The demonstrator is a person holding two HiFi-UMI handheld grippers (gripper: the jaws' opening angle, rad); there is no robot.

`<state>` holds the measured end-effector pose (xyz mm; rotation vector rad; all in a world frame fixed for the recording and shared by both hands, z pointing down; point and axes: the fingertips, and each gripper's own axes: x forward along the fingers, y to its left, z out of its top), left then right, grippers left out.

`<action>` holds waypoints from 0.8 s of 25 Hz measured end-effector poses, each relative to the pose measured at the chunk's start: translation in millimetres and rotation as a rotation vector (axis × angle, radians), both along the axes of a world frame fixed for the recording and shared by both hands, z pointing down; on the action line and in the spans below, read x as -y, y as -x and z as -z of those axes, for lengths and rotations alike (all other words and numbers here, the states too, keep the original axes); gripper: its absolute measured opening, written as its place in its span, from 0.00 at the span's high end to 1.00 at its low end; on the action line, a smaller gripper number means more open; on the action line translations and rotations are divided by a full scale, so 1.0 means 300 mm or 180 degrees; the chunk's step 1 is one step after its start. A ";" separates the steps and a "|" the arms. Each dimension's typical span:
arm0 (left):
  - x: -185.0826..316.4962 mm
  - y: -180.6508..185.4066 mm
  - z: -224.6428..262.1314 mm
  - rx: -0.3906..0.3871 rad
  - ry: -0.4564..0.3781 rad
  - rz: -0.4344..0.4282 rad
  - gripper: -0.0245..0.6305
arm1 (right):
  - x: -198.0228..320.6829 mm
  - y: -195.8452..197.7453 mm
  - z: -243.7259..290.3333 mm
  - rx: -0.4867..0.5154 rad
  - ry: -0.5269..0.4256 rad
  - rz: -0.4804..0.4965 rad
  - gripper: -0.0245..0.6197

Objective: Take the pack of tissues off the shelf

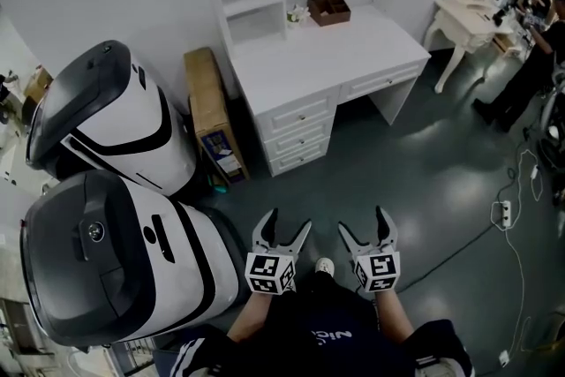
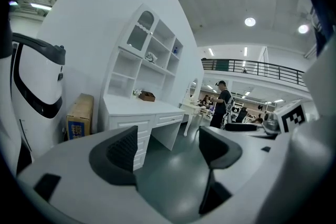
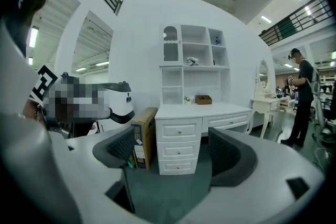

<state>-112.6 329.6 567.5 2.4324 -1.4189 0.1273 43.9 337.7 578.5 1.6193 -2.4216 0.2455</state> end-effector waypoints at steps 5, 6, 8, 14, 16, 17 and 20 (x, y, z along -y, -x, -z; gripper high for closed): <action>0.058 -0.079 0.006 0.0021 -0.0038 0.0074 0.43 | 0.068 -0.075 0.005 -0.0016 -0.0033 0.0079 0.30; 0.073 -0.097 0.010 0.0019 -0.0050 0.0085 0.43 | 0.087 -0.095 0.008 -0.0006 -0.0049 0.0073 0.30; 0.102 -0.134 0.014 0.0010 -0.0060 0.0107 0.43 | 0.121 -0.132 0.016 0.0022 -0.0090 0.0071 0.30; 0.146 -0.226 -0.007 0.0063 -0.0031 0.0129 0.43 | 0.176 -0.183 0.000 0.0162 -0.0059 0.0144 0.30; 0.148 -0.238 -0.012 0.0048 -0.0012 0.0147 0.43 | 0.175 -0.184 -0.012 0.0101 -0.0029 0.0198 0.30; 0.150 -0.241 -0.015 0.0044 -0.0003 0.0160 0.43 | 0.175 -0.185 -0.022 0.0080 -0.0001 0.0222 0.31; 0.169 -0.233 -0.030 0.0018 0.0017 0.0223 0.43 | 0.191 -0.190 -0.055 0.0073 0.0087 0.0240 0.31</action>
